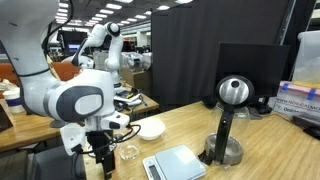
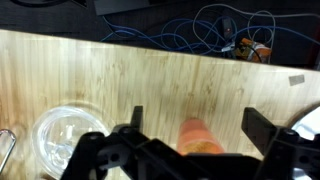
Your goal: Pick the small orange cup and pour its contents into the glass cup
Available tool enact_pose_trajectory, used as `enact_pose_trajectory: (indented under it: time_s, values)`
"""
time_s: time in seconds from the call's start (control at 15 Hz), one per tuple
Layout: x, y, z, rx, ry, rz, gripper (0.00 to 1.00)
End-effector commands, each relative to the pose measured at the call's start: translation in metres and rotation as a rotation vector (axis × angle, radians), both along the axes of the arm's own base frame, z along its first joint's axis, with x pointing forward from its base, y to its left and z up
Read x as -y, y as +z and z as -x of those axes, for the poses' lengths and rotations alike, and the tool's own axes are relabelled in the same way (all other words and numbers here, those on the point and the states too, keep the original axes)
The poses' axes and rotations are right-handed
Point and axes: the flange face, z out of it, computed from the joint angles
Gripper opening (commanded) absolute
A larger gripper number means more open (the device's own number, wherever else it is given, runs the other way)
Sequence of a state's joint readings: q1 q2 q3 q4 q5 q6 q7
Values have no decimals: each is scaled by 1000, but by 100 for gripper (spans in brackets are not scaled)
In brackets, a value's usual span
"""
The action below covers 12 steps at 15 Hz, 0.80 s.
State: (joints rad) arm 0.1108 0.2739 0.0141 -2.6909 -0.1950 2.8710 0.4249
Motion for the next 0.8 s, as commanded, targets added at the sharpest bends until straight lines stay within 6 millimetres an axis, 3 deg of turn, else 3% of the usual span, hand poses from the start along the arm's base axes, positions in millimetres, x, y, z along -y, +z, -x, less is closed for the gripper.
enact_pose_trajectory:
  time_s: [0.0,0.53,0.6,0.67,0.73]
  values:
    - [3,3,-12,47,-20,-15,100]
    - [3,7,-13,90,-55,-39,99]
    - [3,7,-13,94,-59,-43,92]
    - [4,8,-13,99,-63,-46,76]
    - [5,8,-13,103,-65,-50,69]
